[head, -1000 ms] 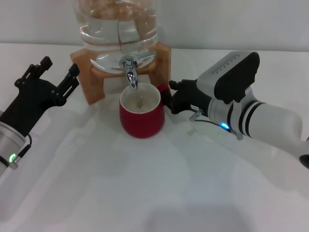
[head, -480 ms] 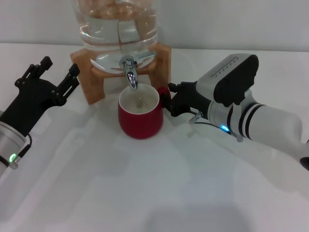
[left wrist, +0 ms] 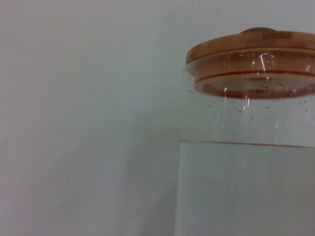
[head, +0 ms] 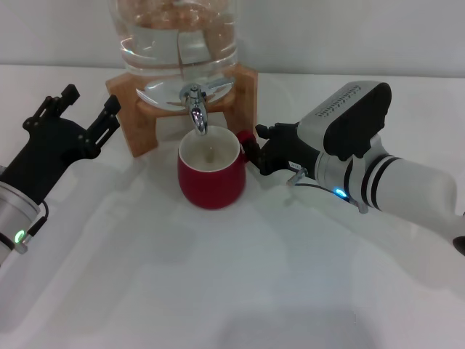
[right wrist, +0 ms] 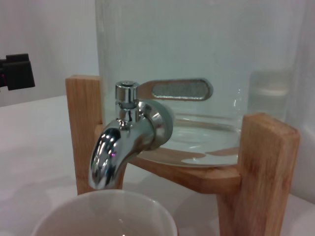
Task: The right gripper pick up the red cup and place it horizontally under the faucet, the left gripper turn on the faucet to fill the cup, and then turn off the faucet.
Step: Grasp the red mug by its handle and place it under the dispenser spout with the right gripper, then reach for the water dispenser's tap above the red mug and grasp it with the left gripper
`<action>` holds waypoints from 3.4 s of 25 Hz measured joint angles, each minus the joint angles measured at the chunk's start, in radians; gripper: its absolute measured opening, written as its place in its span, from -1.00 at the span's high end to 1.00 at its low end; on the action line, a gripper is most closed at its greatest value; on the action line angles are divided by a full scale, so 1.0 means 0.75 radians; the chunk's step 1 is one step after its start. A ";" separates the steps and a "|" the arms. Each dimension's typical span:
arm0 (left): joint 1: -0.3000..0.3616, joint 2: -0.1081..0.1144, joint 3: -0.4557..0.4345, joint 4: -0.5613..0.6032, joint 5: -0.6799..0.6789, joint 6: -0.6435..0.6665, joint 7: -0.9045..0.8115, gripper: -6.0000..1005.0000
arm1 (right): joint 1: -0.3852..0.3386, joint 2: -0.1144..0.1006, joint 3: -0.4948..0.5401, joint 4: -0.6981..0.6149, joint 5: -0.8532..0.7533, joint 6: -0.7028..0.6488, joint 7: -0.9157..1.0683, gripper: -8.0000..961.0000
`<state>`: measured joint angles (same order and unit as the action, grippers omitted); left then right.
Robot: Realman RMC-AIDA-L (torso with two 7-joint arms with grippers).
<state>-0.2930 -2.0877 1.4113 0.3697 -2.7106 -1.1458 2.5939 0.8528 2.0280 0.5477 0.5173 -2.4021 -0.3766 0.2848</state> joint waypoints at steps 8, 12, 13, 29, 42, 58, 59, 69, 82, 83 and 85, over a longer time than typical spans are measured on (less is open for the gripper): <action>0.002 0.000 0.000 0.000 0.000 0.000 0.000 -0.51 | -0.006 0.000 0.007 -0.001 -0.002 0.000 0.001 0.25; 0.004 0.000 0.000 0.000 0.000 -0.001 0.000 -0.51 | -0.017 0.000 0.007 0.002 -0.002 0.000 0.003 0.16; 0.003 0.000 0.000 0.000 0.000 -0.001 0.000 -0.51 | -0.023 0.000 0.007 0.006 -0.002 -0.002 0.002 0.13; 0.009 0.002 0.000 0.000 0.000 -0.011 0.000 -0.51 | -0.096 -0.007 0.009 0.035 -0.009 -0.055 -0.005 0.13; 0.010 0.004 0.000 0.000 0.000 -0.002 0.002 -0.51 | -0.162 -0.017 0.012 0.053 -0.020 -0.101 -0.018 0.14; 0.017 0.002 -0.034 -0.017 0.000 -0.001 0.035 -0.51 | -0.411 -0.029 0.212 0.055 -0.252 -0.379 -0.024 0.14; 0.017 0.002 -0.034 -0.017 0.000 -0.001 0.035 -0.51 | -0.432 -0.029 0.239 0.055 -0.272 -0.405 -0.024 0.14; 0.009 0.002 -0.033 -0.018 -0.015 0.001 0.035 -0.51 | -0.569 -0.027 0.384 -0.073 -0.322 -0.740 -0.024 0.15; 0.004 0.001 -0.033 -0.019 -0.021 -0.011 0.035 -0.51 | -0.634 -0.018 0.460 -0.243 -0.300 -1.019 -0.024 0.14; 0.004 0.001 -0.033 -0.018 -0.021 -0.012 0.035 -0.51 | -0.641 -0.018 0.471 -0.244 -0.300 -1.027 -0.024 0.14; 0.004 0.001 -0.032 -0.019 -0.021 -0.016 0.035 -0.51 | -0.649 -0.018 0.480 -0.249 -0.299 -1.037 -0.024 0.14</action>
<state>-0.2900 -2.0872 1.3869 0.3558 -2.7265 -1.1575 2.6200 0.3659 2.0142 0.9078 0.3308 -2.6265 -1.1547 0.2669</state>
